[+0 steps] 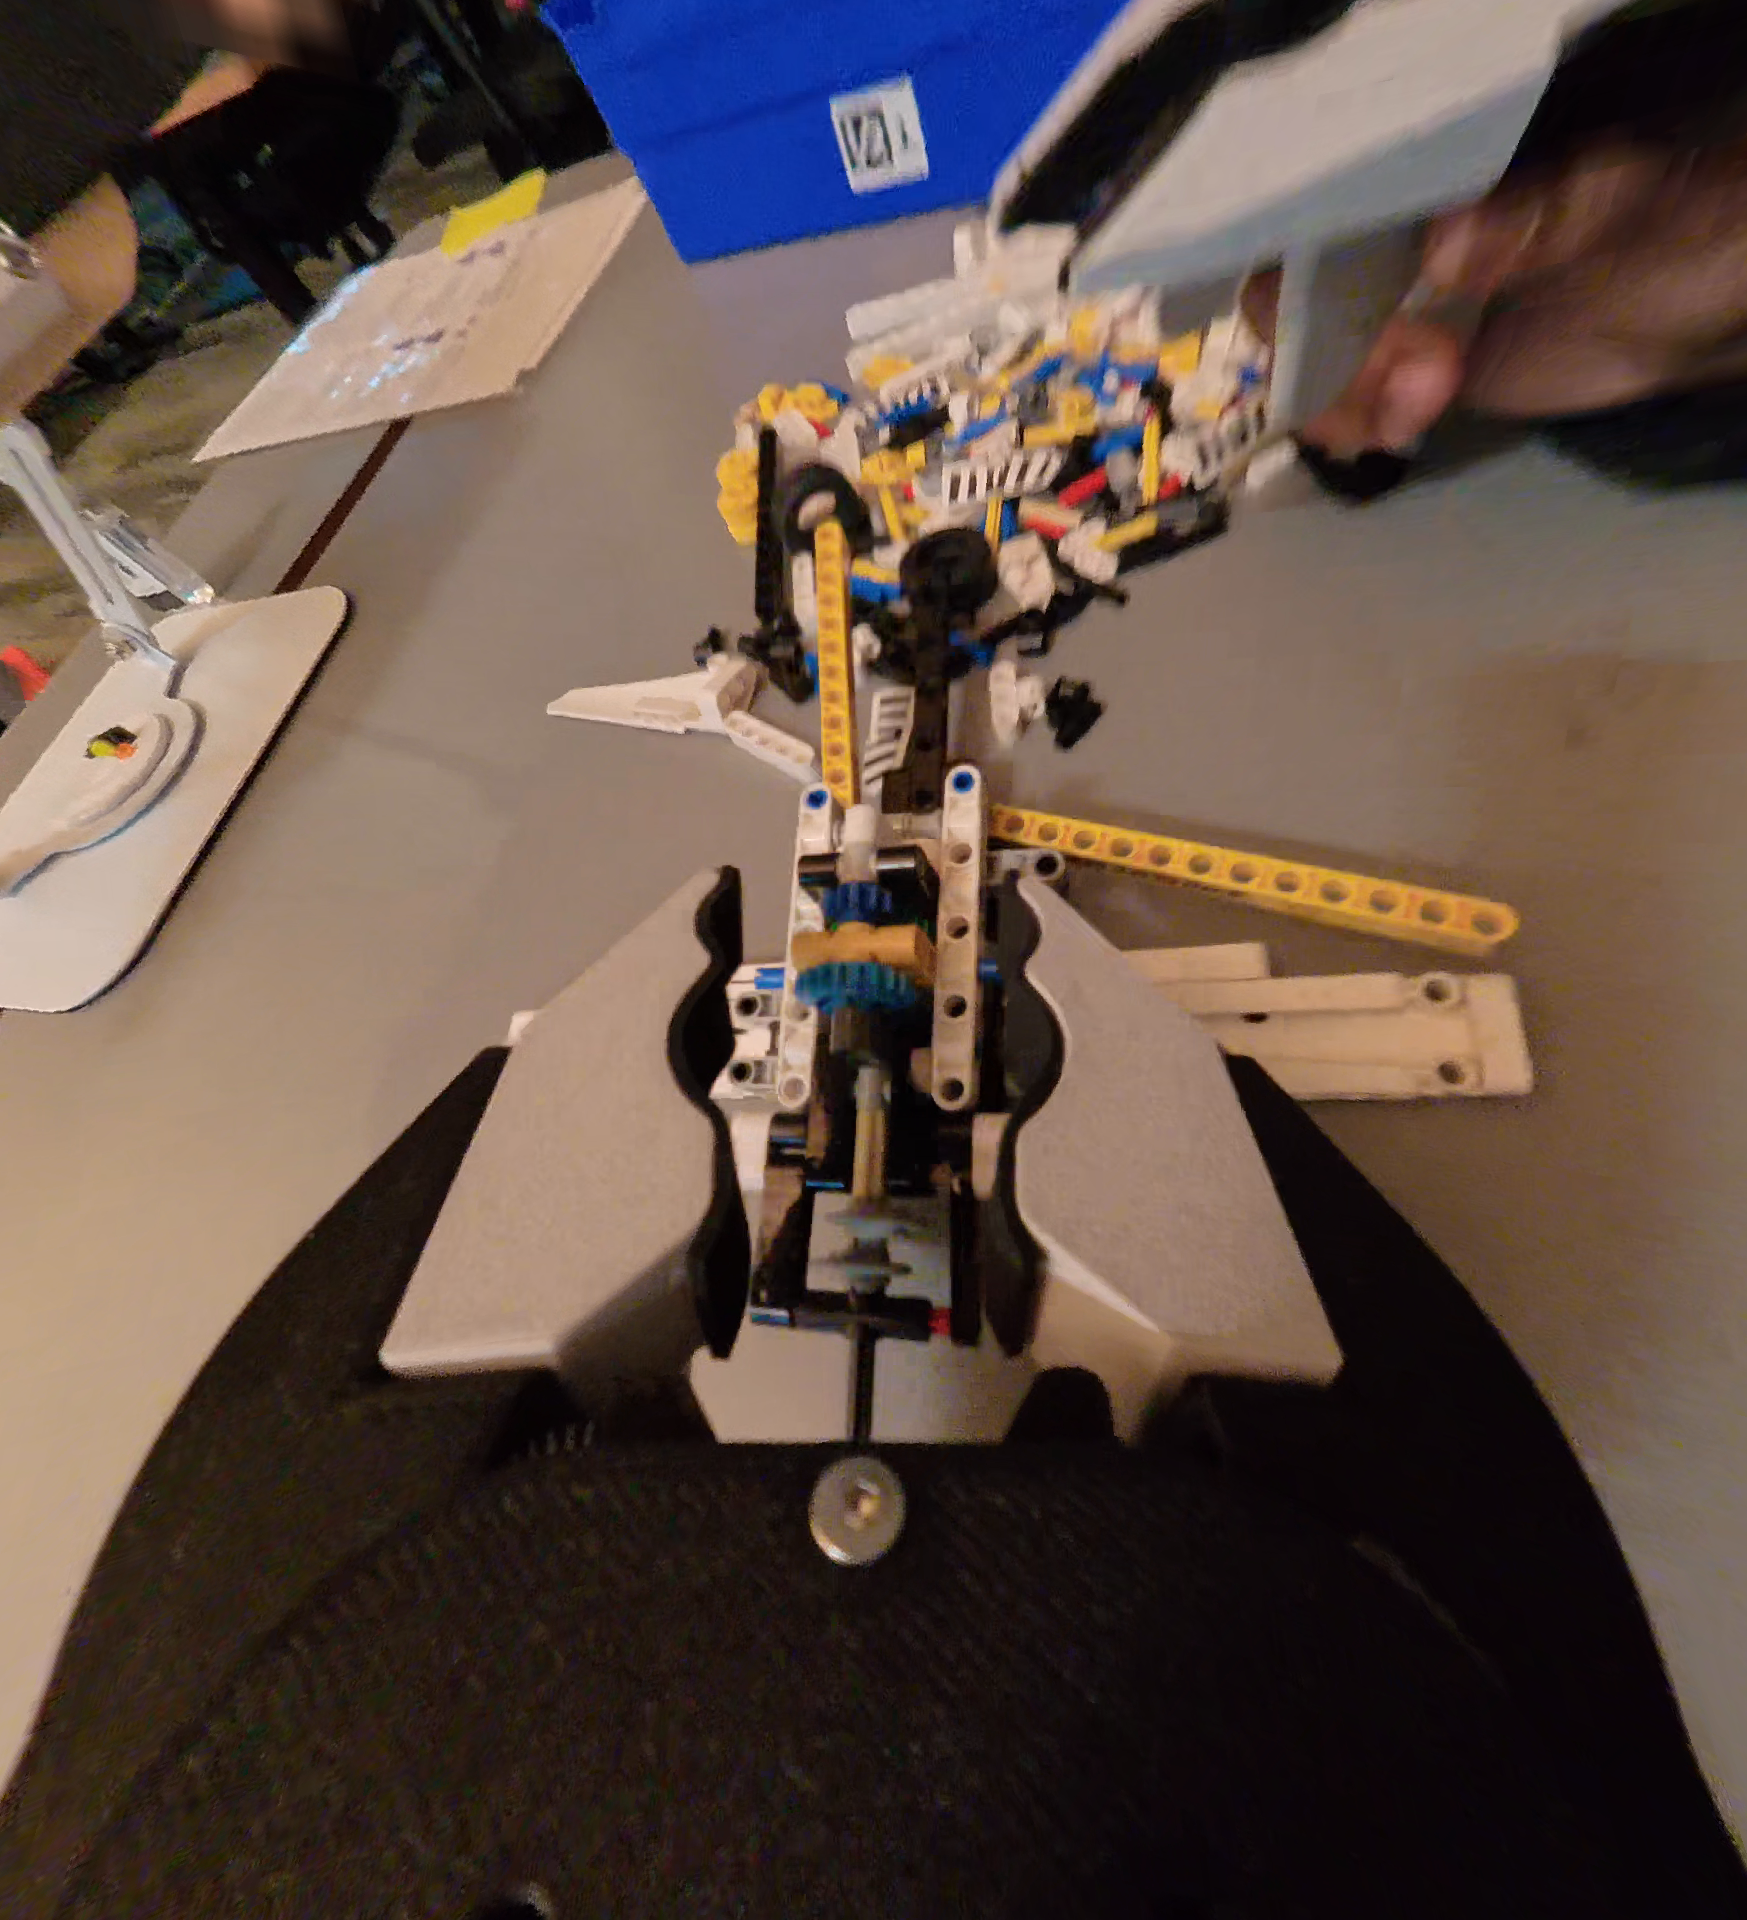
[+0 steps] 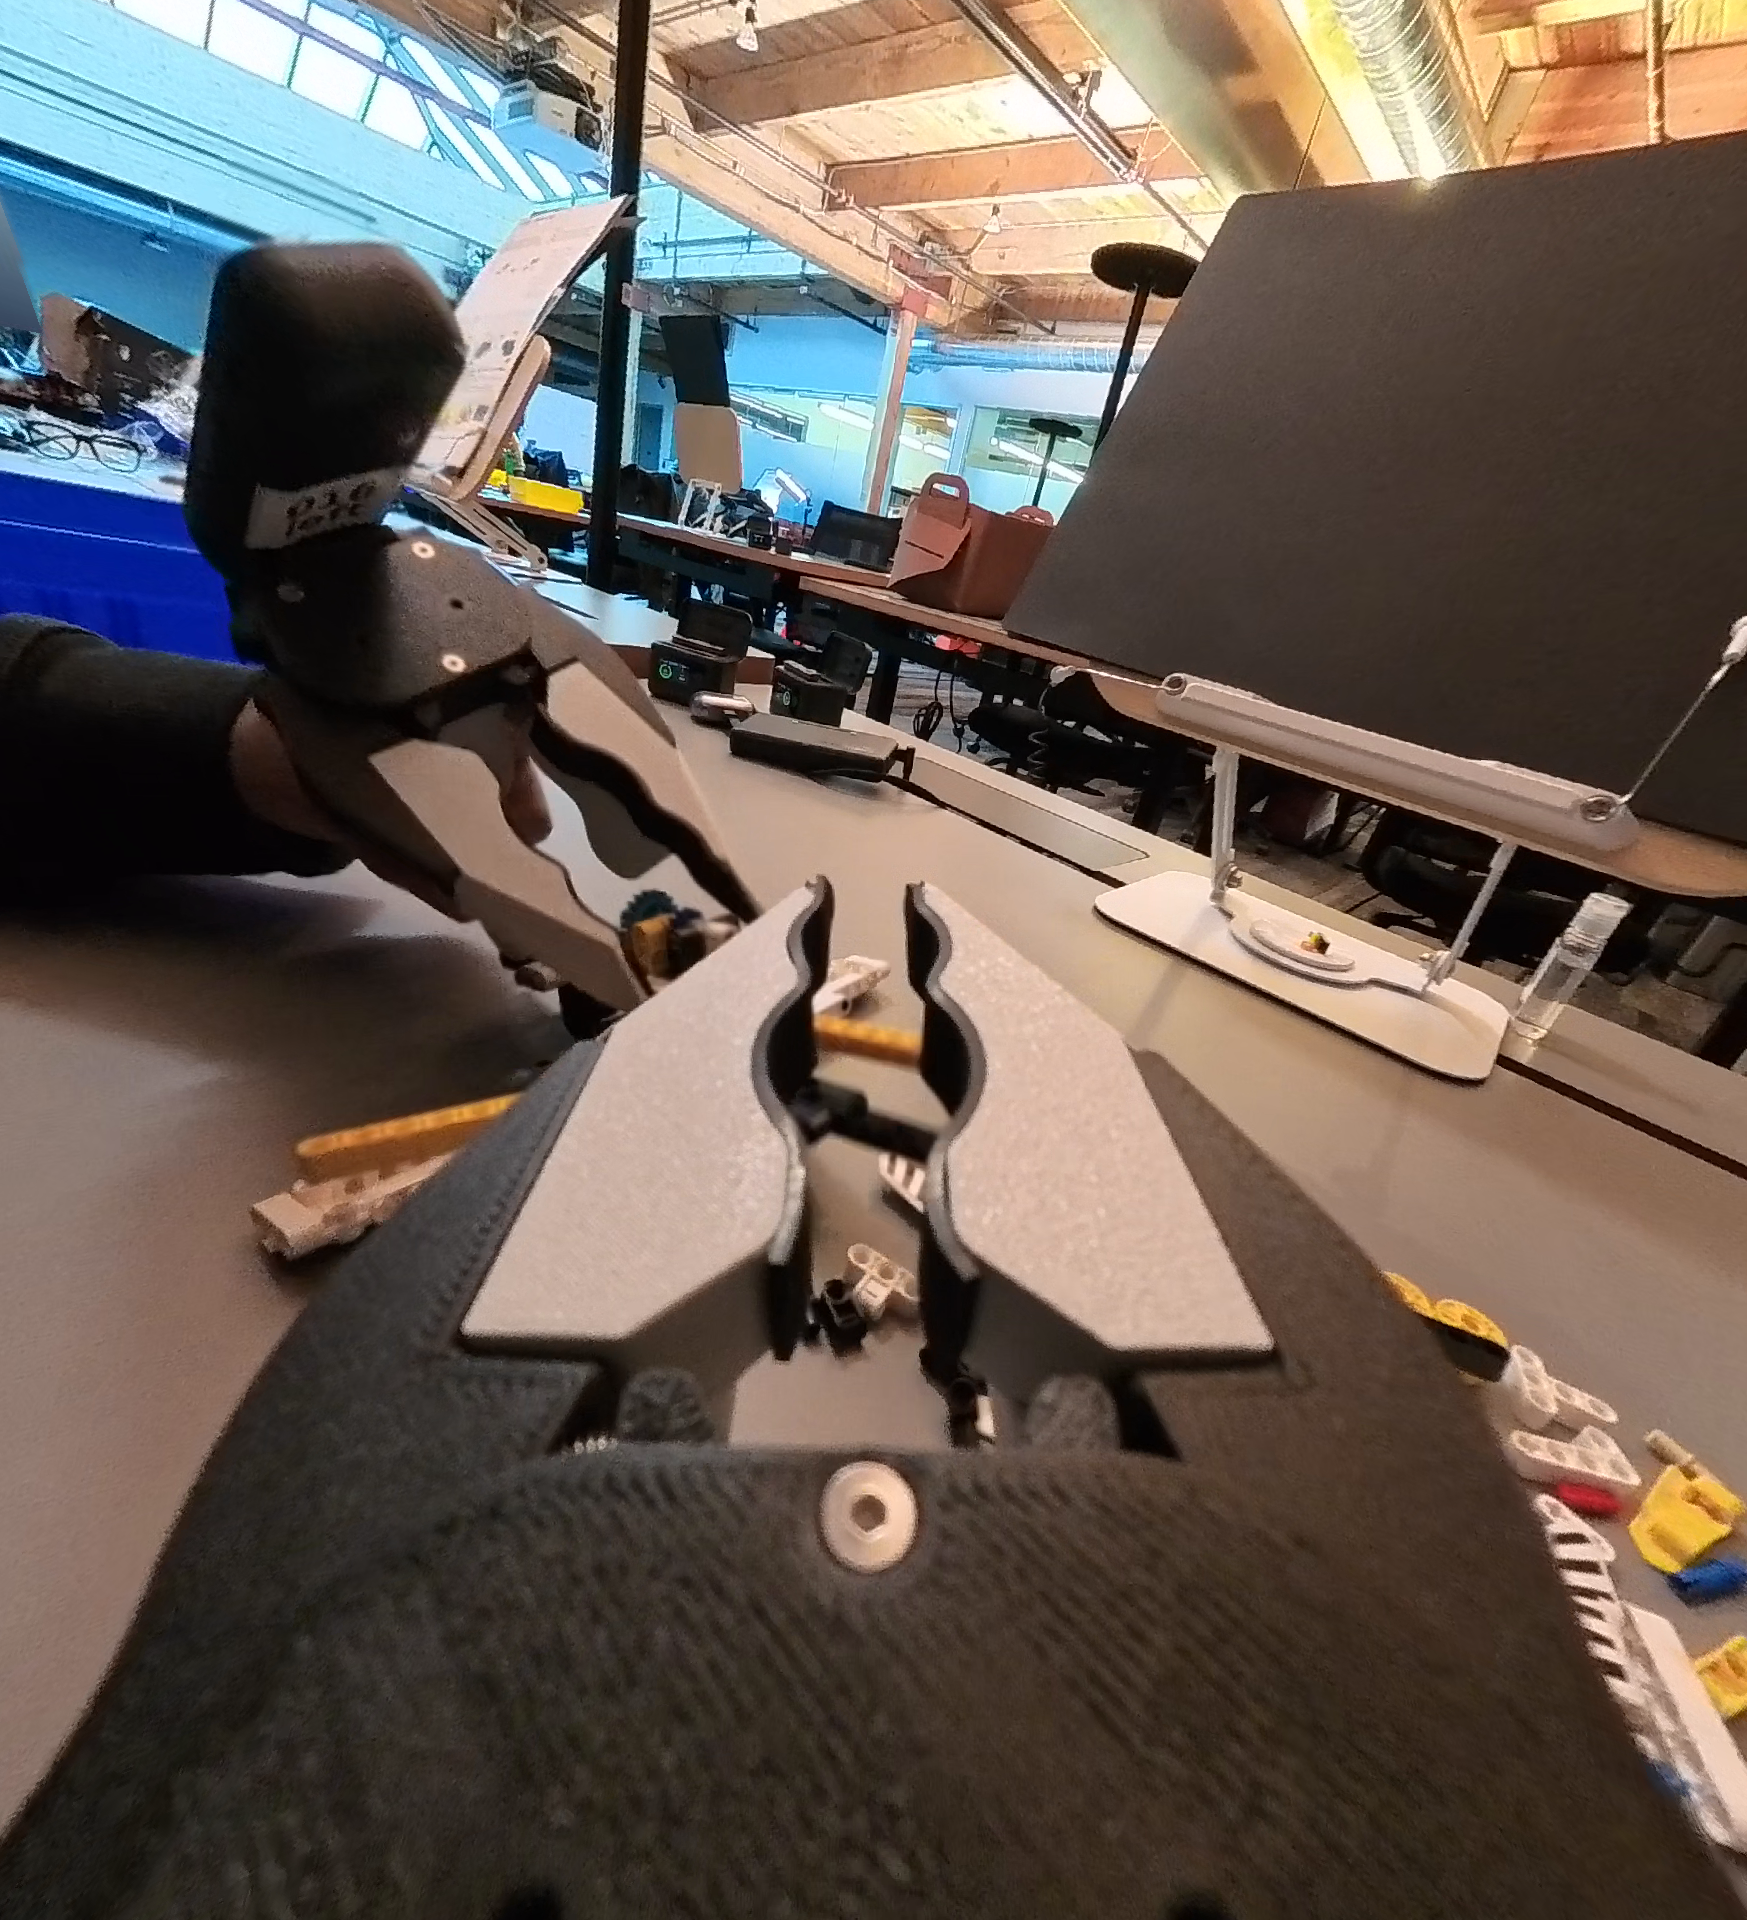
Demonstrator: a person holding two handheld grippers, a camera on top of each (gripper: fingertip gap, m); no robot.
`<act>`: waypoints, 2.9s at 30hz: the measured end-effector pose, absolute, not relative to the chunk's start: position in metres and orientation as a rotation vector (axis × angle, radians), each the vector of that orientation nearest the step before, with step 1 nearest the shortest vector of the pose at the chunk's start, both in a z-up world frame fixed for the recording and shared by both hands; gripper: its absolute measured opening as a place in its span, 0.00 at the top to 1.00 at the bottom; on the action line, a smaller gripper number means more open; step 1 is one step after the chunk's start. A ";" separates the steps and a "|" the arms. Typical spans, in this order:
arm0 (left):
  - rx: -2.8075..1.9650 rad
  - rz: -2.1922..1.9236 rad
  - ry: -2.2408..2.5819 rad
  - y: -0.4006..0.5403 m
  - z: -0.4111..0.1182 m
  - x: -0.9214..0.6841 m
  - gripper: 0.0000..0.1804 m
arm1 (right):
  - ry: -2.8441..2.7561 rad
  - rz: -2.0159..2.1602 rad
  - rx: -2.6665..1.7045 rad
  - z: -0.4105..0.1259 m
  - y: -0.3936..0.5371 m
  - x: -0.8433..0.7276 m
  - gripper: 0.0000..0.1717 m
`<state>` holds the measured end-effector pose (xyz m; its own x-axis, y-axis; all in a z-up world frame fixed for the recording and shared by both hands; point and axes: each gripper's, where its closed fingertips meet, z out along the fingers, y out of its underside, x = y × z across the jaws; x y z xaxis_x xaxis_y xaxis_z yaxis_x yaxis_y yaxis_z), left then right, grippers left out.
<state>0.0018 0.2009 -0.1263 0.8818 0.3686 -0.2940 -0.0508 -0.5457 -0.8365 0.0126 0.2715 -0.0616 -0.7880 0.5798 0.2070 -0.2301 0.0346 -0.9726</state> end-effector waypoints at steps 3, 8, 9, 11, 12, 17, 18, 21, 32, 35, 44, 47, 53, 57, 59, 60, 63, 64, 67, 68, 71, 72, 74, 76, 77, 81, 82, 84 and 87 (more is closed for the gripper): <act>-1.964 0.382 -0.306 0.197 -0.106 0.009 0.66 | -1.737 1.780 -0.348 -0.062 0.274 0.010 0.93; -1.919 0.227 -0.437 0.177 -0.114 0.004 0.61 | -1.744 1.869 -0.401 -0.050 0.277 0.004 0.93; -1.938 0.205 -0.454 0.176 -0.121 0.004 0.59 | -1.768 1.910 -0.415 -0.046 0.276 0.002 0.92; -1.988 0.168 -0.473 0.175 -0.134 0.005 0.56 | -1.878 1.970 -0.440 -0.041 0.267 -0.003 0.90; -2.011 0.155 -0.481 0.176 -0.139 0.006 0.55 | -1.959 1.988 -0.449 -0.040 0.261 -0.006 0.88; -2.035 0.099 -0.535 0.175 -0.147 0.005 0.56 | -2.432 1.846 -0.450 -0.066 0.222 -0.024 0.78; -2.022 0.072 -0.552 0.174 -0.146 0.004 0.57 | -2.514 1.795 -0.437 -0.075 0.214 -0.027 0.78; -1.982 -0.042 -0.601 0.173 -0.146 0.003 0.59 | -2.762 1.658 -0.392 -0.102 0.198 -0.030 0.77; -1.863 -0.359 -0.691 0.177 -0.144 0.007 0.66 | -3.214 1.249 0.040 -0.140 0.193 -0.029 0.85; -1.894 -0.341 -0.680 0.179 -0.146 0.010 0.65 | -3.236 1.231 0.074 -0.140 0.192 -0.026 0.86; -1.916 -0.336 -0.688 0.180 -0.149 0.010 0.70 | -3.211 1.177 0.069 -0.138 0.200 -0.020 0.86; -1.926 -0.326 -0.682 0.180 -0.150 0.011 0.70 | -3.186 1.169 0.084 -0.140 0.201 -0.019 0.86; -1.945 -0.334 -0.662 0.182 -0.152 0.015 0.72 | -3.209 1.173 0.163 -0.141 0.196 -0.017 0.88; -1.940 -0.360 -0.663 0.182 -0.152 0.015 0.73 | -3.276 1.084 0.273 -0.140 0.197 -0.010 0.95; -1.943 -0.355 -0.660 0.183 -0.152 0.016 0.73 | -3.282 1.033 0.339 -0.140 0.197 -0.009 0.97; -1.944 -0.356 -0.660 0.183 -0.152 0.016 0.73 | -3.287 1.002 0.367 -0.140 0.197 -0.009 0.97; -1.946 -0.364 -0.652 0.183 -0.152 0.017 0.73 | -3.378 0.871 0.379 -0.142 0.198 -0.009 0.96; -1.948 -0.365 -0.649 0.183 -0.152 0.017 0.73 | -3.411 0.821 0.372 -0.143 0.198 -0.011 0.94; -1.947 -0.369 -0.649 0.183 -0.152 0.017 0.73 | -3.493 0.675 0.338 -0.146 0.197 -0.018 0.83; -1.946 -0.369 -0.651 0.183 -0.152 0.017 0.73 | -3.523 0.636 0.324 -0.146 0.197 -0.018 0.83; -1.939 -0.366 -0.662 0.183 -0.152 0.016 0.73 | -3.493 0.545 0.324 -0.149 0.195 -0.024 0.77; -1.936 -0.363 -0.667 0.182 -0.152 0.015 0.73 | -3.480 0.519 0.317 -0.149 0.195 -0.026 0.75; -1.935 -0.355 -0.672 0.182 -0.152 0.014 0.74 | -3.456 0.497 0.318 -0.148 0.194 -0.027 0.76; -1.938 -0.342 -0.674 0.182 -0.152 0.014 0.73 | -3.426 0.475 0.315 -0.148 0.194 -0.029 0.76; -1.939 -0.338 -0.674 0.182 -0.153 0.014 0.74 | -3.409 0.459 0.315 -0.147 0.195 -0.031 0.75; -1.944 -0.333 -0.667 0.182 -0.153 0.014 0.74 | -3.408 0.456 0.391 -0.146 0.195 -0.026 0.79; -1.944 -0.332 -0.666 0.182 -0.153 0.015 0.74 | -3.455 0.436 0.400 -0.146 0.197 -0.020 0.81; -1.947 -0.325 -0.663 0.182 -0.153 0.015 0.74 | -3.472 0.429 0.389 -0.147 0.197 -0.020 0.82; -1.945 -0.333 -0.664 0.182 -0.153 0.015 0.74 | -3.493 0.438 0.403 -0.147 0.196 -0.019 0.82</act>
<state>0.0151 0.1821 -0.1526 0.8106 0.3040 0.5005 0.5829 -0.3377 -0.7390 -0.0191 0.1959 -0.1468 -0.8956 -0.2638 -0.3582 -0.1672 0.9458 -0.2785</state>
